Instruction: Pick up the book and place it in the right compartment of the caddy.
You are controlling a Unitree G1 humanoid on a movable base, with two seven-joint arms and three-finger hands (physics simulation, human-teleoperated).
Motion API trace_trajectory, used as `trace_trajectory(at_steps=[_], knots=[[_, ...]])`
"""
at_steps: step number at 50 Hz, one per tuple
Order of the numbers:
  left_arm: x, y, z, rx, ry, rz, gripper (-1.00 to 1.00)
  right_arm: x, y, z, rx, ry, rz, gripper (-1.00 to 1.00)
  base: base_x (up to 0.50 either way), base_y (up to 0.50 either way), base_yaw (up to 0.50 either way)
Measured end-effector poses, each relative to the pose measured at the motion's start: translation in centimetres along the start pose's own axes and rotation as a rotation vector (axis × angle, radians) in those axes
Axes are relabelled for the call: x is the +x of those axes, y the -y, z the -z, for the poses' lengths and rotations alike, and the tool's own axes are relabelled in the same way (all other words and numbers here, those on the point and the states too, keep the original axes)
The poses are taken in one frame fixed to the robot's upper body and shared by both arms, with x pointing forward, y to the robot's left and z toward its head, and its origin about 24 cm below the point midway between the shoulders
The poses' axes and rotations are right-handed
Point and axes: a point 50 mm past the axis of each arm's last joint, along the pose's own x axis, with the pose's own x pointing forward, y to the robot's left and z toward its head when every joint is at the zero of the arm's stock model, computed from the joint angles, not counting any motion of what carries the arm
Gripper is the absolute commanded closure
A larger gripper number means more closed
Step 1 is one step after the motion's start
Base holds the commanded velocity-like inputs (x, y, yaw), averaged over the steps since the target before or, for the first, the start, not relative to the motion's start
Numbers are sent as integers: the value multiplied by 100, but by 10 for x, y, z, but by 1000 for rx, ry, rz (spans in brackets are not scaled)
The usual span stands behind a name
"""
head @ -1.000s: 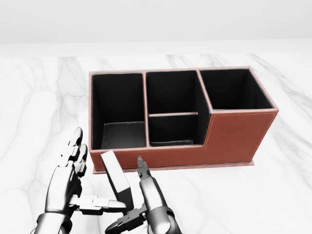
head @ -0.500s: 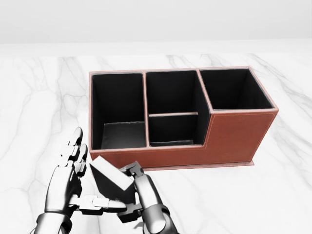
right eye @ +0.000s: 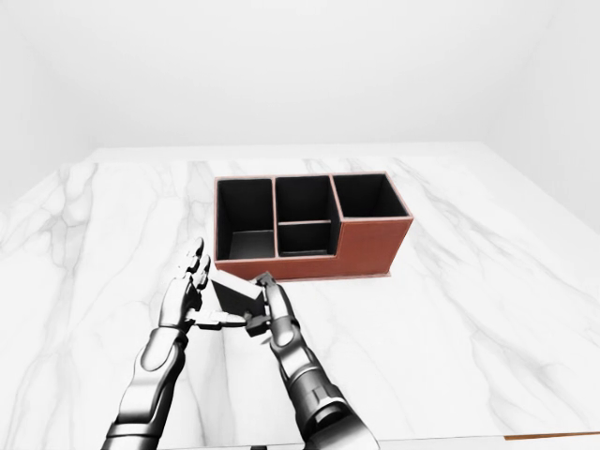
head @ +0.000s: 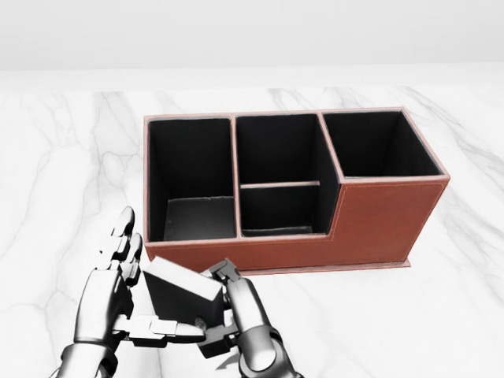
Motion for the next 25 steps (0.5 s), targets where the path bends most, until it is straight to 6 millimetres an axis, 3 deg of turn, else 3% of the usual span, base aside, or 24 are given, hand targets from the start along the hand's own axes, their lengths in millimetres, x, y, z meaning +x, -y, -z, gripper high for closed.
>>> trace_trajectory(at_steps=[25], knots=[[2, -1, 6, 3, -4, 0, -100, -1, 32, 7, 50, 12, 32, 100, 0, 0, 0]])
